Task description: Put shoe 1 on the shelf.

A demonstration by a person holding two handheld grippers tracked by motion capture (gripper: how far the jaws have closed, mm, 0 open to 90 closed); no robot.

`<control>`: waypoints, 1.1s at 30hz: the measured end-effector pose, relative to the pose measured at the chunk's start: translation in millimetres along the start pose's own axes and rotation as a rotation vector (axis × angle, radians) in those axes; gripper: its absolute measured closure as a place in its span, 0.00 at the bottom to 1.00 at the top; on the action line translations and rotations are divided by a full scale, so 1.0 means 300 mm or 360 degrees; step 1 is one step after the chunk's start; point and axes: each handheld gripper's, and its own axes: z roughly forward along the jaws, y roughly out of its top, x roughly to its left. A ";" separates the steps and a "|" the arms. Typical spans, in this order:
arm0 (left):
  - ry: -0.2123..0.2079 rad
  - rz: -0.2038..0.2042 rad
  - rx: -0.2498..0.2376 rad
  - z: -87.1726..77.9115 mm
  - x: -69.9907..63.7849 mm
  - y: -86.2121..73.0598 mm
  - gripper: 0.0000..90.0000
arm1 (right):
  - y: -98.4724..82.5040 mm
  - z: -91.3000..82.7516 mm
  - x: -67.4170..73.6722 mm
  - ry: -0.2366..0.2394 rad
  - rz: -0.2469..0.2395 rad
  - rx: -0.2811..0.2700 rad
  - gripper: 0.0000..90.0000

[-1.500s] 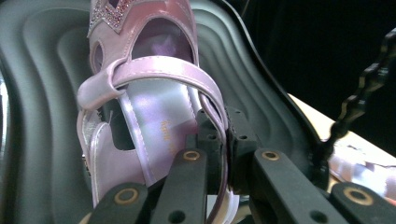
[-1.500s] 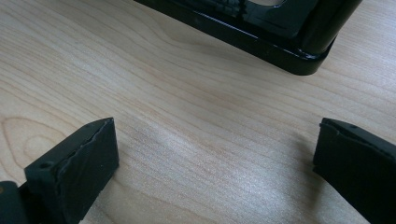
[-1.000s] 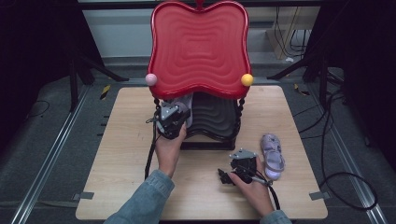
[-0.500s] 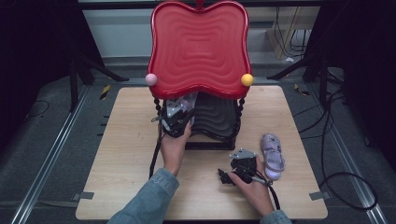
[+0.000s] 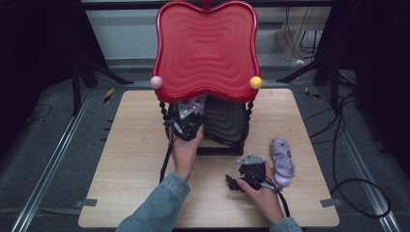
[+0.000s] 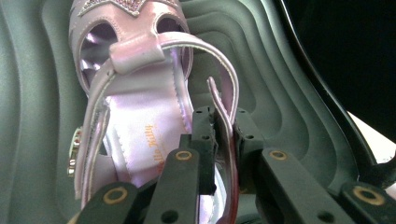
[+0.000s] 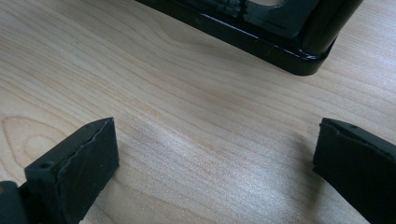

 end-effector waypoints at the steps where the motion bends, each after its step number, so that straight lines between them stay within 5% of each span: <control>1: 0.0000 0.0000 0.0000 0.000 0.000 0.000 0.90 | 0.000 0.000 0.000 0.0000 0.0000 0.0000 0.01; 33: 0.0000 0.0022 0.0024 0.012 -0.022 0.000 0.80 | 0.000 0.000 0.000 0.0000 0.0000 0.0000 0.00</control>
